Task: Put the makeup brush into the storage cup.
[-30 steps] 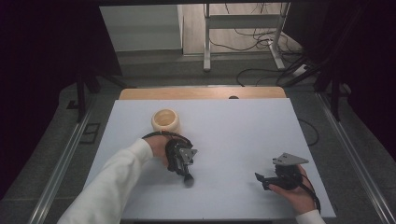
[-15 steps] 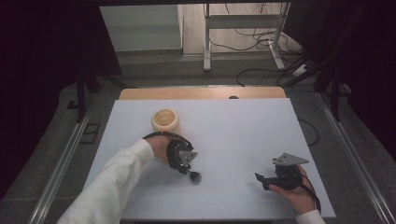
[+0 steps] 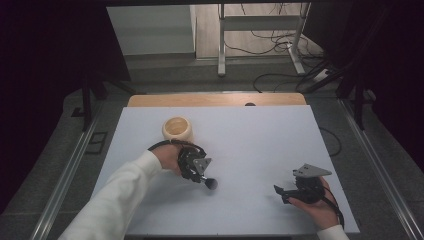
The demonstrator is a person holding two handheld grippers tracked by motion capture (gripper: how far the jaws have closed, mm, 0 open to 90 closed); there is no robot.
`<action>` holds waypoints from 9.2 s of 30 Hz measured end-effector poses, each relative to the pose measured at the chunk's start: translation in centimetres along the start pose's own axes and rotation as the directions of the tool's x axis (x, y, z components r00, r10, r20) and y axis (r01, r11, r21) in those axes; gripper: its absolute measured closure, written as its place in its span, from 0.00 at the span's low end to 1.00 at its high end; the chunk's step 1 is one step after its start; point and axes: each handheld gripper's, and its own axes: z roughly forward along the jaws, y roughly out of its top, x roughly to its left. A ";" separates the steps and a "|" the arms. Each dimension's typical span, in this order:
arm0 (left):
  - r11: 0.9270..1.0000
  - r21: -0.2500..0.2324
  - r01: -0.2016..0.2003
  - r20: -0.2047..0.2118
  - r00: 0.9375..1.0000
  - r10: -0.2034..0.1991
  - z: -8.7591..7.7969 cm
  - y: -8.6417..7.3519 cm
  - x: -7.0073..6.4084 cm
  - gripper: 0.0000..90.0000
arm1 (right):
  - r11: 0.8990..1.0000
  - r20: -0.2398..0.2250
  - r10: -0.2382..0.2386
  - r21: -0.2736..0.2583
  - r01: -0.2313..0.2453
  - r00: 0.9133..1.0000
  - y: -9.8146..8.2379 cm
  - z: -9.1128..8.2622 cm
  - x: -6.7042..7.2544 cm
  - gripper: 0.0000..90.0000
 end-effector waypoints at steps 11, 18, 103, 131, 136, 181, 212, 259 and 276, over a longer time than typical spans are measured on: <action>0.982 0.004 0.189 -0.061 0.980 -0.189 -2.9 -0.4 -1.4 0.79 | 1.000 0.002 0.000 -0.003 0.000 1.000 0.1 -0.1 0.1 0.12; 0.960 -0.022 0.278 -0.109 0.954 -0.279 -3.3 -1.1 -2.1 0.79 | 1.000 0.002 0.000 0.000 0.000 1.000 0.1 -0.1 0.0 0.12; 0.397 -0.621 0.676 0.062 0.546 -0.835 -4.6 -6.8 -8.3 0.79 | 1.000 0.015 -0.009 -0.001 0.009 1.000 0.1 -0.1 0.2 0.12; 0.306 -0.732 0.609 0.060 0.505 -0.861 -7.1 -7.9 -8.1 0.79 | 1.000 0.024 0.000 -0.002 0.000 1.000 0.1 -0.1 0.2 0.12; 0.302 -0.745 0.594 0.049 0.501 -0.864 -7.7 -7.8 -7.7 0.79 | 1.000 0.028 0.000 -0.004 0.000 1.000 0.1 -0.1 0.1 0.12; 0.270 -0.807 0.524 0.014 0.476 -0.879 -10.2 -8.9 -3.9 0.79 | 1.000 0.033 0.004 -0.007 -0.004 0.999 0.0 -0.1 0.0 0.12; 0.216 -0.835 0.506 0.028 0.432 -0.901 -10.8 -10.1 -1.2 0.79 | 1.000 0.033 0.004 -0.006 -0.004 0.999 0.0 -0.1 -0.1 0.12; 0.169 -0.832 0.529 0.002 0.308 -0.951 -8.7 -12.4 3.3 0.78 | 1.000 0.036 0.002 0.009 -0.002 0.999 -0.2 0.2 -0.3 0.12; 0.203 -0.813 0.546 -0.042 0.293 -0.955 -9.9 -11.4 1.7 0.15 | 1.000 0.037 -0.003 0.009 0.003 0.999 -0.1 0.2 -0.2 0.12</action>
